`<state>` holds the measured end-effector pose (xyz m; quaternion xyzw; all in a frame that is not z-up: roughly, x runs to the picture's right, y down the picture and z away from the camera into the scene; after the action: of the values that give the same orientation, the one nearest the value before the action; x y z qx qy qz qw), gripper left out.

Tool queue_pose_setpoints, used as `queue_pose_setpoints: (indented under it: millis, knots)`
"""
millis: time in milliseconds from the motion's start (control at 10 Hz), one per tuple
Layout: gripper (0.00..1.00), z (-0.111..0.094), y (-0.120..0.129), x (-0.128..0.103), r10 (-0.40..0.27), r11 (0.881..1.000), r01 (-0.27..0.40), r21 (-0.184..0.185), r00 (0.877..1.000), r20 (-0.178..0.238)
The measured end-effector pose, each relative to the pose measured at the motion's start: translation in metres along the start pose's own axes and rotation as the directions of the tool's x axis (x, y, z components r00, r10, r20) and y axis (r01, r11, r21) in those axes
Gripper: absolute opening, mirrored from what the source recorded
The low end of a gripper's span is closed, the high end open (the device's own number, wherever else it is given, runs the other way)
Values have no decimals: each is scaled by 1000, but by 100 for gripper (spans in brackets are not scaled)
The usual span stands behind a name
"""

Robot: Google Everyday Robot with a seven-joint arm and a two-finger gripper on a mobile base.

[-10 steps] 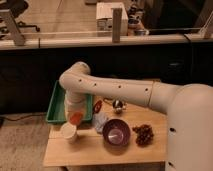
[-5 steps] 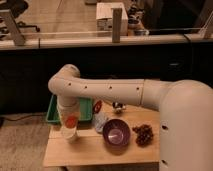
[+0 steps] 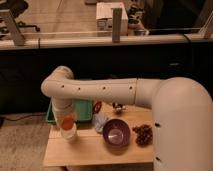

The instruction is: Place apple in paper cup

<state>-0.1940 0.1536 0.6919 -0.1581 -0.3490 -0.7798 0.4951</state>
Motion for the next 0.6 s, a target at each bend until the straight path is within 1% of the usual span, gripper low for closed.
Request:
queue_pose_setpoints:
  millis: [600]
  knots:
    - [80, 2, -11, 2, -17, 1000, 17, -2, 1000, 10]
